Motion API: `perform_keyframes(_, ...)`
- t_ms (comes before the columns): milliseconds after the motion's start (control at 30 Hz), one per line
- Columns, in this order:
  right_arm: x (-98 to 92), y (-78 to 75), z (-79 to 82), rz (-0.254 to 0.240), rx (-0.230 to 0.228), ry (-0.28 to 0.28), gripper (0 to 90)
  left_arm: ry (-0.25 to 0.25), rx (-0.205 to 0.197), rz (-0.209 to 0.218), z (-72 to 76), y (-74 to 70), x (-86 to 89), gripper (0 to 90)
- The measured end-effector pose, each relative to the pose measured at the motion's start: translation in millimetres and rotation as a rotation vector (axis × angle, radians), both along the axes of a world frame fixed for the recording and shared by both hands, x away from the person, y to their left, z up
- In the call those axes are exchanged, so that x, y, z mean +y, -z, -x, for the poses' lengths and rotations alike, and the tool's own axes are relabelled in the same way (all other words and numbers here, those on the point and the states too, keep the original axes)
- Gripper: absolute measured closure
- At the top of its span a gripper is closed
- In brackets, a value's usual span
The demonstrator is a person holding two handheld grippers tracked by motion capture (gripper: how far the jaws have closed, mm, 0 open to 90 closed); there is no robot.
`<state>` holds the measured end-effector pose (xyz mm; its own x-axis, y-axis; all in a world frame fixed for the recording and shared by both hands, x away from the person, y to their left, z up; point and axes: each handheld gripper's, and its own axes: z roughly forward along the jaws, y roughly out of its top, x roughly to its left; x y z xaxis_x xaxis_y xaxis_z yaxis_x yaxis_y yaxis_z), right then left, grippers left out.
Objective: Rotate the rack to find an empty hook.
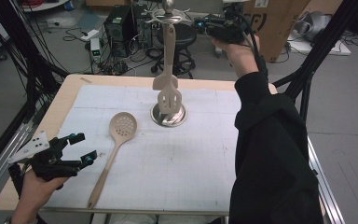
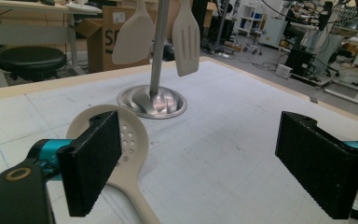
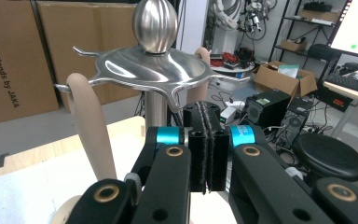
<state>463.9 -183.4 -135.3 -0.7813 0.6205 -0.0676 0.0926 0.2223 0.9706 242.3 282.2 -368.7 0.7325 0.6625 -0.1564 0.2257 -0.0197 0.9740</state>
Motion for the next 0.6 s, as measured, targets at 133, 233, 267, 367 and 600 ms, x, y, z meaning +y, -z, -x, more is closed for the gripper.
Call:
perform_keyframes(133, 0.3, -0.2, 0.5, -0.002, 0.0, -0.011, 90.0, 0.001, 0.003, 0.001, -0.1, 0.3, -0.7, 15.0)
perform_keyframes(233, 1.8, -0.8, 1.5, -0.003, -0.009, -0.027, 90.0, 0.002, 0.002, -0.004, -0.2, 0.4, -0.9, 15.0)
perform_keyframes(267, 2.6, -0.9, 2.0, -0.001, -0.011, -0.029, 90.0, 0.002, 0.002, -0.004, -0.2, 0.5, -1.0, 15.0)
perform_keyframes(367, 4.5, -1.1, 3.3, 0.001, -0.011, -0.036, 90.0, 0.003, 0.001, -0.005, -0.2, 0.4, -1.0, 15.0)
perform_keyframes(600, 12.6, -2.4, 9.4, 0.013, -0.018, -0.058, 90.0, 0.002, 0.001, -0.002, -0.1, 0.5, -1.1, 15.0)
